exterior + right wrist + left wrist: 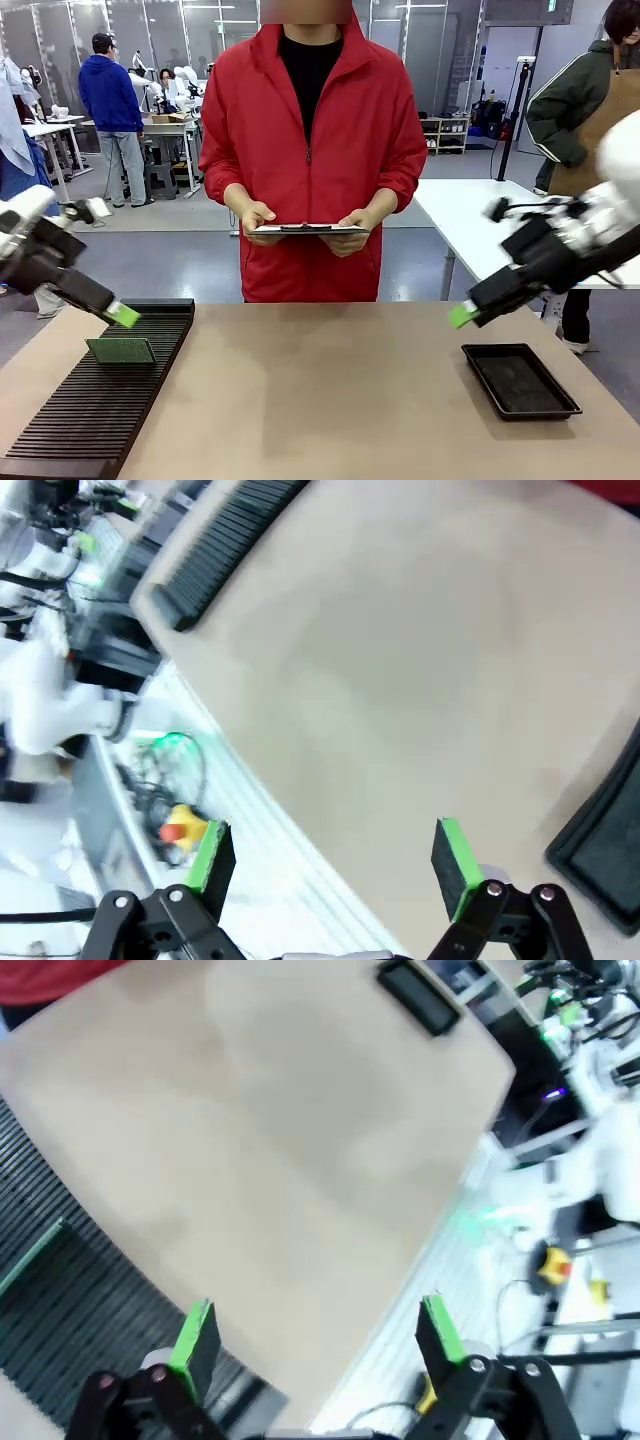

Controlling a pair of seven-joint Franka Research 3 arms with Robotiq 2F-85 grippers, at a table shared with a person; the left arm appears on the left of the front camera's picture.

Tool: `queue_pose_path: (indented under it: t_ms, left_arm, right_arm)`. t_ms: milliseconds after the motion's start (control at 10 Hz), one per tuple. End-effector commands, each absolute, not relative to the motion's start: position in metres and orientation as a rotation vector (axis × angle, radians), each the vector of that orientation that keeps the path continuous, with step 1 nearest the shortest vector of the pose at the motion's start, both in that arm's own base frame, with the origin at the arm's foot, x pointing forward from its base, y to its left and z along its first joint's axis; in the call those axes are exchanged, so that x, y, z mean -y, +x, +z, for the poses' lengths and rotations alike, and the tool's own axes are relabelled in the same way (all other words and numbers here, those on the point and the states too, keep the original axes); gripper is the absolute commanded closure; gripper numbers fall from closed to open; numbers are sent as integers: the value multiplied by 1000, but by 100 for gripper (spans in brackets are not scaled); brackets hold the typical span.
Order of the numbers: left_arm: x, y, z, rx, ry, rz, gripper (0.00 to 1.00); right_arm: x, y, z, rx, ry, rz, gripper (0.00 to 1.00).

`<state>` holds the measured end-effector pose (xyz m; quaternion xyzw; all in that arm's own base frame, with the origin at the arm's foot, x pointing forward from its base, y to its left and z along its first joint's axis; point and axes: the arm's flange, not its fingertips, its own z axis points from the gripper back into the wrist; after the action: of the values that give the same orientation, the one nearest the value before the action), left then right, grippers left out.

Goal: Inspect the PCB.
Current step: Pick up the Blank PCB and present it to the human.

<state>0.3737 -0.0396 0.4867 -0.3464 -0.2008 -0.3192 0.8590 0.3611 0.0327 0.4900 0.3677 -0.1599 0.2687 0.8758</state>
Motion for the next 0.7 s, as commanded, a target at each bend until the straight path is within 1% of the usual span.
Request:
queue_pose_path:
  t_ms: [0,100,200,300,400,500,600]
  left_arm:
    - [-11,357,485,454,-936,-554,0]
    - [-43,336,479,504,-1033,-458,0]
    - [-72,317,472,505,-1081,-396,0]
    - [-99,297,468,532,-1111,-365,0]
    - [-121,280,466,522,-1128,-325,0]
    - [-141,267,464,580,-1152,-298,0]
    - [-162,252,462,595,-1166,-245,0]
  right_arm:
    - [21,350,482,318,942,430,0]
    - [52,326,478,363,1029,413,0]
    - [76,308,470,399,1086,374,0]
    - [99,291,463,444,1143,327,0]
    - [117,274,456,485,1177,312,0]
    - [134,260,448,516,1187,279,0]
    - [151,243,440,532,1211,229,0]
